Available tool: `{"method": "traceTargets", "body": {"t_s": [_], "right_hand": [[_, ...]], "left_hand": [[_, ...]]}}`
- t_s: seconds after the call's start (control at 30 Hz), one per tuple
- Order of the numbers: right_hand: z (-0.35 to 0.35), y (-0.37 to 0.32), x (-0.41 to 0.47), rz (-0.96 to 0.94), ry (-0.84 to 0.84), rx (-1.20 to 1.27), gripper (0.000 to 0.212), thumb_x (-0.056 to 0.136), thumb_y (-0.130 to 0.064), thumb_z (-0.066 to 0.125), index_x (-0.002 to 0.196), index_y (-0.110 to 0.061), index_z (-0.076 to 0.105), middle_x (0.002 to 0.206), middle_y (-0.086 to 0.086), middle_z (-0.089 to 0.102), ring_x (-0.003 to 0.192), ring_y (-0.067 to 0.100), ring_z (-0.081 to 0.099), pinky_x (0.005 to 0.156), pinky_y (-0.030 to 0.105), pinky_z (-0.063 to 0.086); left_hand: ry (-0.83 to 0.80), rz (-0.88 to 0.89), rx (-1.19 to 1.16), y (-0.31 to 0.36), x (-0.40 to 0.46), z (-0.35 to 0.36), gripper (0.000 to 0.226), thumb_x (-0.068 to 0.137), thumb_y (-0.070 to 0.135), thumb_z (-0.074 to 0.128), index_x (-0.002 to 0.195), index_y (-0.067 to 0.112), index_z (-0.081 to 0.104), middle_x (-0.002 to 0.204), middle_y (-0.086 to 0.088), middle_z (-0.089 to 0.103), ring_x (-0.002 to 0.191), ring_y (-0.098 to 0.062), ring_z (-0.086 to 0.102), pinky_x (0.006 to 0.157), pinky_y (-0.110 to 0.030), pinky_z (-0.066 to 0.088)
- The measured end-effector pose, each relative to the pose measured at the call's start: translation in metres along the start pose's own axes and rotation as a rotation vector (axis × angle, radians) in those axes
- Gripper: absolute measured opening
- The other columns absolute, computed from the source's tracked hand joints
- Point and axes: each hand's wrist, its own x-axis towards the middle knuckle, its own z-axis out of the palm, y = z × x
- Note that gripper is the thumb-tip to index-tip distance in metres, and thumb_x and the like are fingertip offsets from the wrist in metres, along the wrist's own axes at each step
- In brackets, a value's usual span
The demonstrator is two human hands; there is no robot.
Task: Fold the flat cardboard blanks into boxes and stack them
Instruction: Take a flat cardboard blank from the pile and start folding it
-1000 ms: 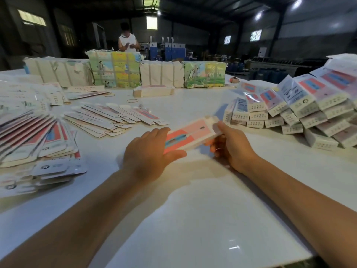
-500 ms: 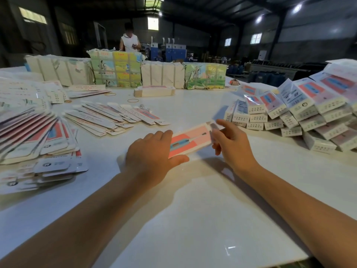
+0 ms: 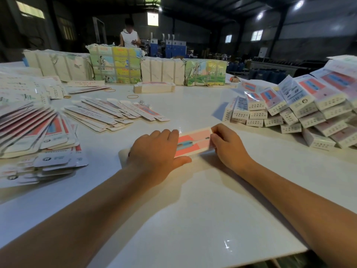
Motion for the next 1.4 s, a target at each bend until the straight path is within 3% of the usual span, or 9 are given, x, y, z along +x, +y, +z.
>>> {"method": "traceTargets", "body": {"t_s": [0.13, 0.27, 0.4, 0.5, 0.67, 0.73, 0.93, 1.1, 1.4], "right_hand": [[-0.001, -0.002, -0.001, -0.002, -0.035, -0.017, 0.026, 0.093, -0.008, 0.046, 0.071, -0.021, 0.05, 0.075, -0.003, 0.056, 0.069, 0.007, 0.05, 0.058, 0.011, 0.037], [-0.008, -0.01, 0.0, -0.079, 0.212, -0.028, 0.009, 0.084, -0.018, 0.065, 0.09, -0.023, 0.06, 0.108, 0.002, 0.047, 0.103, 0.013, 0.044, 0.085, 0.009, 0.031], [-0.014, -0.014, 0.004, 0.275, 0.028, 0.709, 0.055, 0.087, -0.011, 0.064, 0.134, -0.019, 0.036, 0.115, 0.009, 0.061, 0.097, 0.022, 0.065, 0.081, 0.036, 0.054], [-0.015, -0.022, 0.005, 0.418, -0.12, 1.013, 0.006, 0.092, -0.005, 0.051, 0.095, -0.004, 0.056, 0.071, 0.007, 0.07, 0.069, 0.019, 0.07, 0.059, 0.029, 0.058], [0.003, -0.02, -0.007, -0.029, 0.071, -0.025, 0.03, 0.101, -0.019, 0.034, 0.074, -0.018, 0.048, 0.07, 0.003, 0.06, 0.067, 0.022, 0.063, 0.056, 0.033, 0.054], [0.008, -0.021, -0.009, -0.105, 0.087, -0.107, 0.028, 0.101, -0.027, 0.032, 0.077, -0.023, 0.045, 0.071, -0.001, 0.059, 0.064, 0.016, 0.061, 0.051, 0.028, 0.049], [0.002, -0.024, -0.003, 0.119, 0.041, 0.514, 0.04, 0.1, -0.014, 0.04, 0.069, -0.012, 0.065, 0.066, 0.001, 0.068, 0.067, 0.014, 0.065, 0.07, 0.028, 0.054], [-0.007, -0.024, 0.001, 0.258, -0.014, 0.856, 0.037, 0.096, 0.0, 0.038, 0.072, -0.006, 0.064, 0.064, 0.004, 0.069, 0.065, 0.016, 0.069, 0.061, 0.027, 0.058], [-0.009, -0.017, 0.003, 0.293, -0.003, 0.799, 0.044, 0.092, 0.004, 0.036, 0.064, -0.006, 0.069, 0.063, 0.003, 0.071, 0.066, 0.019, 0.071, 0.059, 0.032, 0.059]], "left_hand": [[-0.028, -0.019, -0.041, 0.002, 0.001, -0.001, 0.075, 0.08, 0.076, 0.028, 0.136, 0.027, 0.031, 0.122, 0.007, 0.053, 0.103, -0.012, 0.053, 0.068, -0.023, 0.036], [-0.028, -0.133, -0.201, -0.001, -0.001, -0.005, 0.081, 0.069, 0.079, 0.019, 0.131, 0.029, 0.036, 0.117, 0.009, 0.055, 0.097, -0.011, 0.055, 0.065, -0.024, 0.042], [0.001, -0.162, -0.324, 0.002, -0.003, -0.008, 0.08, 0.065, 0.079, 0.02, 0.127, 0.031, 0.039, 0.113, 0.011, 0.057, 0.091, -0.009, 0.055, 0.06, -0.022, 0.041], [-0.014, -0.135, -0.301, 0.003, -0.003, -0.01, 0.082, 0.066, 0.078, 0.019, 0.13, 0.03, 0.036, 0.116, 0.01, 0.055, 0.094, -0.009, 0.055, 0.061, -0.021, 0.039], [0.019, -0.072, -0.046, 0.013, -0.002, -0.007, 0.071, 0.08, 0.074, 0.028, 0.129, 0.023, 0.034, 0.115, 0.004, 0.053, 0.097, -0.012, 0.053, 0.065, -0.022, 0.033], [0.052, -0.065, 0.015, 0.016, -0.001, -0.007, 0.066, 0.084, 0.07, 0.03, 0.129, 0.021, 0.034, 0.113, 0.002, 0.053, 0.097, -0.014, 0.052, 0.066, -0.023, 0.031], [0.051, -0.053, -0.001, 0.012, -0.002, -0.006, 0.07, 0.084, 0.071, 0.027, 0.133, 0.021, 0.029, 0.118, 0.004, 0.051, 0.1, -0.012, 0.052, 0.067, -0.021, 0.033], [0.082, -0.056, -0.041, 0.01, -0.005, -0.008, 0.074, 0.082, 0.071, 0.028, 0.134, 0.019, 0.035, 0.114, 0.001, 0.055, 0.098, -0.015, 0.055, 0.067, -0.022, 0.034], [0.106, -0.009, -0.019, 0.011, -0.004, -0.019, 0.072, 0.078, 0.068, 0.033, 0.112, 0.01, 0.061, 0.086, -0.004, 0.064, 0.071, -0.02, 0.06, 0.054, -0.025, 0.038]]}}
